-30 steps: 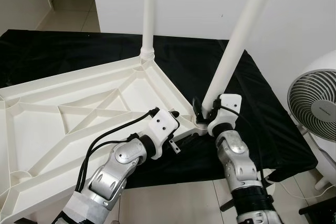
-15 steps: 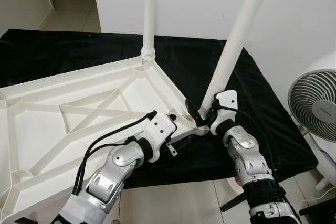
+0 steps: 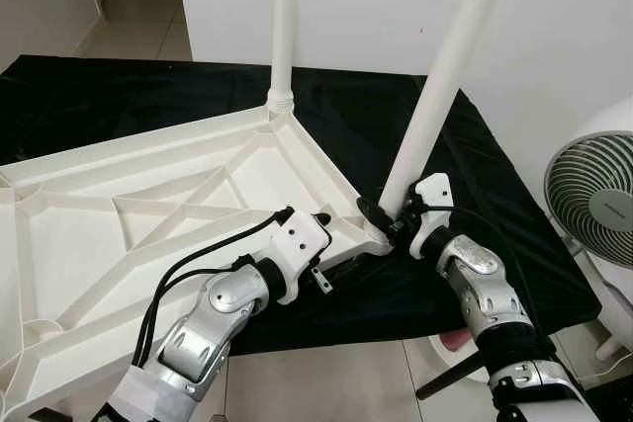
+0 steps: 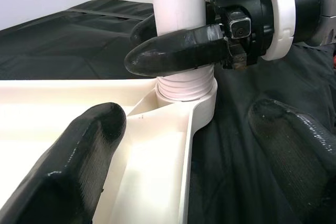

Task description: Building children table

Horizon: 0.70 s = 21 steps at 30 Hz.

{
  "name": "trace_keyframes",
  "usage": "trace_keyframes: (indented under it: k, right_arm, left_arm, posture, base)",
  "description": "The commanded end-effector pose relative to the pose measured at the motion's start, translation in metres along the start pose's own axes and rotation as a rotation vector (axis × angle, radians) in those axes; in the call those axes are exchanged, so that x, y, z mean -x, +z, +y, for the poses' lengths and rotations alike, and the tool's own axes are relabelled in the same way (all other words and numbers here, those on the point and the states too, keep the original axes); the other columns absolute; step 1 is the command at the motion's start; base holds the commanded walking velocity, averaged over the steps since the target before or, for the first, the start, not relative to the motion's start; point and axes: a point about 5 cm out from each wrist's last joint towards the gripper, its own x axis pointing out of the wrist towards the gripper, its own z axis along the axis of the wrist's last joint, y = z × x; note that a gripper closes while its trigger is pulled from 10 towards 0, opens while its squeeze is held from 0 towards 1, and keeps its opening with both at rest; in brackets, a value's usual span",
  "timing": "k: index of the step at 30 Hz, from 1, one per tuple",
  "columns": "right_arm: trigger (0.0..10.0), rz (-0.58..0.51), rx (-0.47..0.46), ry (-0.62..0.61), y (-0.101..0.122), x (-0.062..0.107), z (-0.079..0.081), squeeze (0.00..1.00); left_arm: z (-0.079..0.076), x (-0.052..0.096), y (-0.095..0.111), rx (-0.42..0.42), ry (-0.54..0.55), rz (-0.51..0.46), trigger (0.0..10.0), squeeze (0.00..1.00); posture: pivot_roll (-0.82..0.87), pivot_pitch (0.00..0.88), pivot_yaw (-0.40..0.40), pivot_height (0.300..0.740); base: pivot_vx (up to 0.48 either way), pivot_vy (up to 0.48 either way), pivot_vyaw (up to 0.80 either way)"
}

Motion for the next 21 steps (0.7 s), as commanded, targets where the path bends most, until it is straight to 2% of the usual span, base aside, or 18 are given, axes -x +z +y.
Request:
trace_keyframes:
  k: [1,6,7,8,9,15,17,21]
  right_arm:
    - [0.0,0.014,0.003,-0.001,-0.0029,0.0034,-0.0041,0.0]
    - [0.0,0.011,-0.003,-0.003,-0.0053,0.0041,-0.0042,0.0]
    - [6.3,0.012,-0.01,-0.017,-0.0067,0.0042,-0.0041,0.0]
    - [6.3,0.012,-0.01,-0.017,-0.0067,0.0042,-0.0041,0.0]
    - [10.0,0.011,-0.016,-0.025,-0.0077,0.0042,-0.0042,0.0]
    - [10.0,0.009,-0.031,-0.08,-0.0094,0.0031,-0.0041,0.0]
    - [10.0,0.032,-0.012,-0.165,-0.012,0.0019,-0.0046,0.0]
    - [10.0,0.034,-0.007,-0.234,-0.0128,0.0007,-0.0018,0.0]
  left_arm:
    - [-0.0052,0.0011,-0.0002,0.005,-0.073,0.004,10.0,0.0]
    - [-0.0049,0.0006,0.0002,0.006,-0.075,0.004,10.0,0.0]
    - [-0.005,0.0004,0.0004,0.005,-0.077,0.004,10.0,0.0]
    - [-0.005,0.0004,0.0004,0.005,-0.077,0.004,10.0,0.0]
    - [-0.0052,0.0003,0.0006,0.005,-0.079,0.003,10.0,0.0]
    - [-0.0059,0.0003,0.0005,0.007,-0.083,0.004,10.0,0.0]
    - [-0.0064,-0.0003,0.0005,0.007,-0.084,0.003,10.0,0.0]
    - [-0.0072,-0.0015,0.0008,0.011,-0.085,0.0,10.0,0.0]
  posture:
    - [0.15,0.042,-0.055,0.74]
    - [0.15,0.041,-0.052,0.74]
    - [0.14,0.043,-0.051,0.74]
    - [0.14,0.043,-0.051,0.74]
    - [0.14,0.042,-0.05,0.74]
    - [0.14,0.044,-0.05,0.74]
    - [0.14,0.044,-0.05,0.74]
    - [0.13,0.044,-0.052,0.74]
  base:
    - [0.0,0.0,0.0]
    - [0.0,0.0,0.0]
    - [0.0,0.0,0.0]
    - [0.0,0.0,0.0]
    - [0.0,0.0,0.0]
    - [0.0,0.0,0.0]
    - [0.0,0.0,0.0]
    - [0.0,0.0,0.0]
